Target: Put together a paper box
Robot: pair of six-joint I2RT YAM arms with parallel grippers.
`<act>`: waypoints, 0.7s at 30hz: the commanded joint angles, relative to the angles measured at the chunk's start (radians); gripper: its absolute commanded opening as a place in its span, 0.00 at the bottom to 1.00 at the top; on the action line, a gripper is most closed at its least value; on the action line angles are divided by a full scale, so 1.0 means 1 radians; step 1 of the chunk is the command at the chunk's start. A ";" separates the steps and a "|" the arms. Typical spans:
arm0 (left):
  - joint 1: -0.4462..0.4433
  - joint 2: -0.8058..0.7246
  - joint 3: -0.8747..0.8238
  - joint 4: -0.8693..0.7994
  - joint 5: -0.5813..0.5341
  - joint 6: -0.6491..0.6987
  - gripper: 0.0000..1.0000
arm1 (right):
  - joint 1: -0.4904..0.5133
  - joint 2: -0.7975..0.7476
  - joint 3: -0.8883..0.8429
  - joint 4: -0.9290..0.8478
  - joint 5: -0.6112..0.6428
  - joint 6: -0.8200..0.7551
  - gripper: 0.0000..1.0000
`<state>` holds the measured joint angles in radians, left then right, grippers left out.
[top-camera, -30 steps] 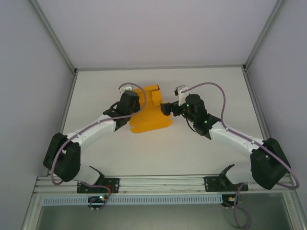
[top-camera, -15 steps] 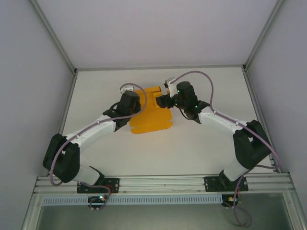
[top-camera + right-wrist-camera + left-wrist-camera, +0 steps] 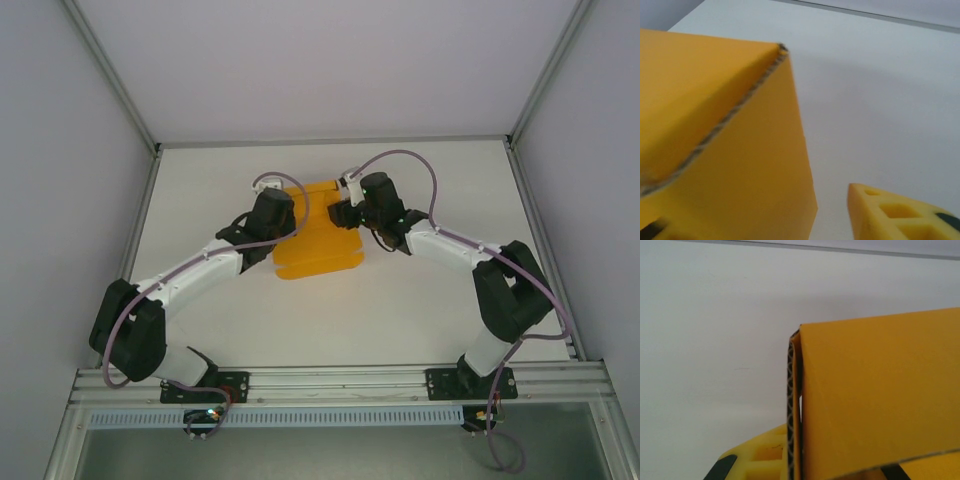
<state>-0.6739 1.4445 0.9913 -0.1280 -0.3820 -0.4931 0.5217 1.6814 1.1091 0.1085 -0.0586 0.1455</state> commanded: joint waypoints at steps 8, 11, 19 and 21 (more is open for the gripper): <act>-0.051 0.027 0.088 -0.043 -0.047 0.008 0.00 | 0.003 0.030 0.026 -0.010 0.268 0.118 0.17; -0.064 0.039 0.099 -0.050 -0.060 0.014 0.00 | 0.003 0.016 0.033 -0.063 0.358 0.171 0.12; -0.077 0.065 0.125 -0.080 -0.078 0.005 0.00 | 0.021 0.010 0.071 -0.219 0.614 0.200 0.00; -0.076 0.067 0.131 -0.088 -0.084 0.005 0.00 | 0.036 0.028 0.094 -0.274 0.687 0.134 0.00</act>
<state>-0.7582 1.5200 1.0901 -0.1574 -0.4118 -0.4858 0.5808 1.7027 1.1687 -0.0322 0.3580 0.2882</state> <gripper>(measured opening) 0.084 0.079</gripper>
